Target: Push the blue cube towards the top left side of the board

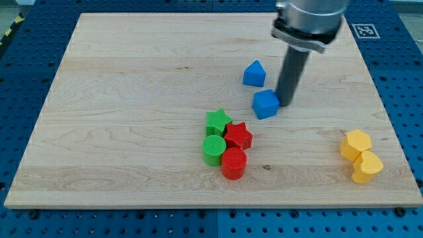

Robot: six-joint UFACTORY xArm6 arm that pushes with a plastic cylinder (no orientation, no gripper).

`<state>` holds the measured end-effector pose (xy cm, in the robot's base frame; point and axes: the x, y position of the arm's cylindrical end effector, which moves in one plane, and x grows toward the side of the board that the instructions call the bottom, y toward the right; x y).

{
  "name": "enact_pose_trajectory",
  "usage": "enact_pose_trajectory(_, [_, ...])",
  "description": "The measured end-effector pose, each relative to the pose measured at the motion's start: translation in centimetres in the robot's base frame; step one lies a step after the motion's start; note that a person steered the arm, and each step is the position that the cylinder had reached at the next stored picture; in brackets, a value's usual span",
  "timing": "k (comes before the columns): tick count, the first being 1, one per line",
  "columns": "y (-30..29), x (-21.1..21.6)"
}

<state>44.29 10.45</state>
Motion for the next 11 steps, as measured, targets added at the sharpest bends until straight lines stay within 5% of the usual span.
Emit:
enact_pose_trajectory(4, [0.0,4.0])
enact_pose_trajectory(11, [-24.1,-9.1])
